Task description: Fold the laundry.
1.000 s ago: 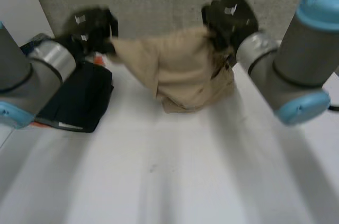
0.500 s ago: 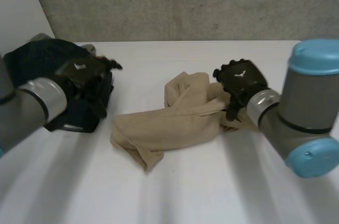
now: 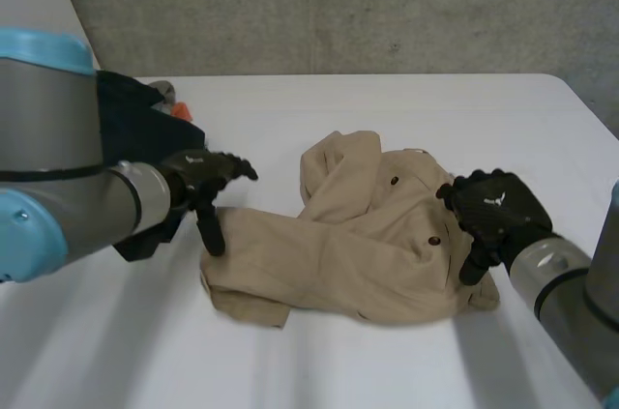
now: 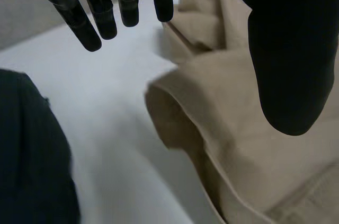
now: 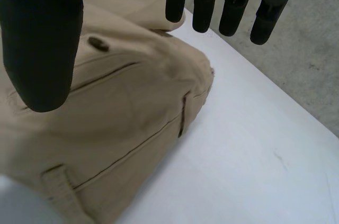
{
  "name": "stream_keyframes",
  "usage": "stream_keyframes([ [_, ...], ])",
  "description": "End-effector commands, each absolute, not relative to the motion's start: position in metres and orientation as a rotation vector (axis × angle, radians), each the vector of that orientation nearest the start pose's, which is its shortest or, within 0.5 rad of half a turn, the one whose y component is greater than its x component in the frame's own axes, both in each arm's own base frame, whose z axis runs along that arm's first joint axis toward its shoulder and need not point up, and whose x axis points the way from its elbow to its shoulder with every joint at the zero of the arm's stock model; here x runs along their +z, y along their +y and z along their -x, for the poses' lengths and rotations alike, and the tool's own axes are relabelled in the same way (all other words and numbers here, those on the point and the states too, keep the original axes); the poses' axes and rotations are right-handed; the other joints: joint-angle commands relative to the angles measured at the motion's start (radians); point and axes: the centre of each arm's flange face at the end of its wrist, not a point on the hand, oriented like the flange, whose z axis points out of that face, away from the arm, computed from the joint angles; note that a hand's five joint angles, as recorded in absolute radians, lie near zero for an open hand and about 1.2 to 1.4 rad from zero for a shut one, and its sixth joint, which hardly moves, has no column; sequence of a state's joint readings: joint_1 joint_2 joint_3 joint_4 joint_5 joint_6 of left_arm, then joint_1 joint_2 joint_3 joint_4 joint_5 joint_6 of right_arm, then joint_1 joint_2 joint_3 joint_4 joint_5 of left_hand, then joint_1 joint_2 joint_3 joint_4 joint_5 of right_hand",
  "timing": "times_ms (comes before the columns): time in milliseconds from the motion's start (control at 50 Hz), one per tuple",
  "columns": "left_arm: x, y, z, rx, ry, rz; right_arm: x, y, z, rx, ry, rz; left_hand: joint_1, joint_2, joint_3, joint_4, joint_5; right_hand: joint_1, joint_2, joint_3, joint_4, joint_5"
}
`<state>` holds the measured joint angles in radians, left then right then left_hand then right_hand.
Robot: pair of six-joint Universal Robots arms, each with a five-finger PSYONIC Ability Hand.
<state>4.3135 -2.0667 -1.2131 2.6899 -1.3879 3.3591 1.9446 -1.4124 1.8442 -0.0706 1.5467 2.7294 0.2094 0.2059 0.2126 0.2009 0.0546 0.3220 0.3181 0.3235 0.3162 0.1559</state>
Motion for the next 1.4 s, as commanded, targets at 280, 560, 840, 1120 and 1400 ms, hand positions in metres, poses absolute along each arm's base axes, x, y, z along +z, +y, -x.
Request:
stream_keyframes([
  [280, 0.203, -0.260, 0.265, -1.590, 2.722, -1.113, 0.177, -0.213, -0.195, -1.665, 2.507, 1.161, 0.142, 0.146, 0.139, 0.151, 0.122, 0.346, 0.350, 0.344, 0.351, 0.337],
  [560, 0.222, -0.211, 0.250, -1.679, 2.645, -1.166, 0.177, -0.204, -0.178, -1.401, 2.518, 1.208, 0.230, 0.234, 0.227, 0.239, 0.210, 0.361, 0.364, 0.359, 0.366, 0.352],
  [840, 0.173, -0.226, 0.262, -1.521, 2.544, -1.279, 0.153, -0.208, -0.199, -1.499, 2.349, 1.227, 0.022, 0.025, 0.018, 0.030, 0.002, 0.220, 0.223, 0.218, 0.225, 0.211],
  [1120, 0.145, -0.257, 0.280, -1.491, 2.446, -1.298, 0.134, -0.221, -0.223, -1.713, 2.245, 1.204, 0.323, 0.327, 0.320, 0.332, 0.303, 0.228, 0.232, 0.227, 0.234, 0.220],
  [1400, 0.206, -0.260, 0.280, -1.741, 2.393, -1.129, 0.180, -0.250, -0.224, -1.942, 2.181, 1.105, 1.187, 1.190, 1.184, 1.195, 1.167, 1.074, 1.078, 1.073, 1.080, 1.066],
])
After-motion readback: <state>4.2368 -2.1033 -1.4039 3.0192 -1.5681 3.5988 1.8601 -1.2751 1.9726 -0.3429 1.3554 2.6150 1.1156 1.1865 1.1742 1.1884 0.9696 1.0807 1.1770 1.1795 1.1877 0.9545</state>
